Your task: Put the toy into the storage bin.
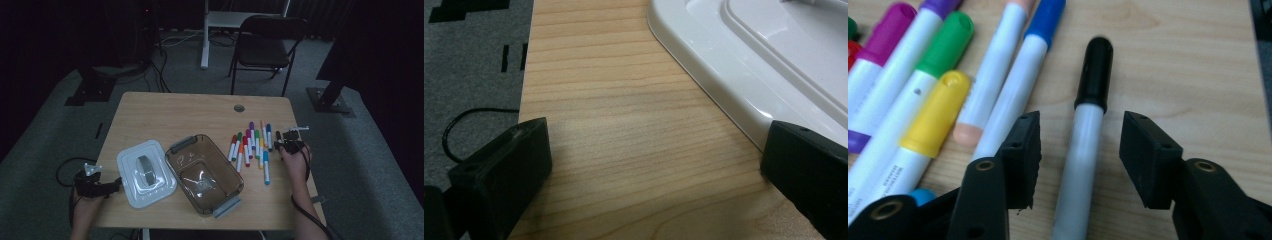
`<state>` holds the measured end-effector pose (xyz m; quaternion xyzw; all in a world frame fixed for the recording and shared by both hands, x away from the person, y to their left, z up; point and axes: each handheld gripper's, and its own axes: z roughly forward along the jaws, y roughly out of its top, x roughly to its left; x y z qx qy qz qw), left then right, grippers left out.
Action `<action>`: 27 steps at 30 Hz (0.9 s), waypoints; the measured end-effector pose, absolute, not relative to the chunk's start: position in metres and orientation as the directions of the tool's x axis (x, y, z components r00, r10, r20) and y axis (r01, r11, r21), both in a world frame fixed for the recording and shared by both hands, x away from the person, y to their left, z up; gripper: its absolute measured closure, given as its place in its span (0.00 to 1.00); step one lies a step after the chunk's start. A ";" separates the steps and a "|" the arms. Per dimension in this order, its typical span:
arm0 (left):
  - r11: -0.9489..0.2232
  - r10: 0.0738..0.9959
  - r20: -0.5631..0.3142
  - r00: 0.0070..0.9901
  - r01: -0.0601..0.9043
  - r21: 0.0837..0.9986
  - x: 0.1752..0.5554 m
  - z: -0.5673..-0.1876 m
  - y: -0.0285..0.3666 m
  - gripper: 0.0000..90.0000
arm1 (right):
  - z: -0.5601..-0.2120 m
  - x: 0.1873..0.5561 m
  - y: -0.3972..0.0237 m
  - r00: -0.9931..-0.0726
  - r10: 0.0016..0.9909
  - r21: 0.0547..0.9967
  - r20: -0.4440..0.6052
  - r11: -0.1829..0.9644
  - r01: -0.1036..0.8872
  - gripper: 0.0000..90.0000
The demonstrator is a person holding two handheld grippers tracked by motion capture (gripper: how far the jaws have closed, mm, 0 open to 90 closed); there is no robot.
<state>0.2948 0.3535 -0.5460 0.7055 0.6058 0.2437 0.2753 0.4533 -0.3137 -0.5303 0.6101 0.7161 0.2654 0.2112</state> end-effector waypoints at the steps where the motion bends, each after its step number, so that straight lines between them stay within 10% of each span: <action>1: -0.114 0.989 0.010 0.147 0.720 0.684 0.295 -0.546 0.353 0.01 | -0.531 0.452 -0.314 -0.159 0.987 0.637 0.017 0.112 0.763 0.60; 12: -0.113 0.989 0.011 0.144 0.721 0.683 0.295 -0.546 0.353 0.01 | -0.533 0.447 -0.315 -0.106 0.994 0.649 0.011 0.074 0.757 0.85; 27: -0.112 0.990 0.011 0.143 0.722 0.683 0.295 -0.546 0.353 0.01 | -0.509 0.425 -0.322 -0.071 0.988 0.647 0.137 -0.035 0.762 0.85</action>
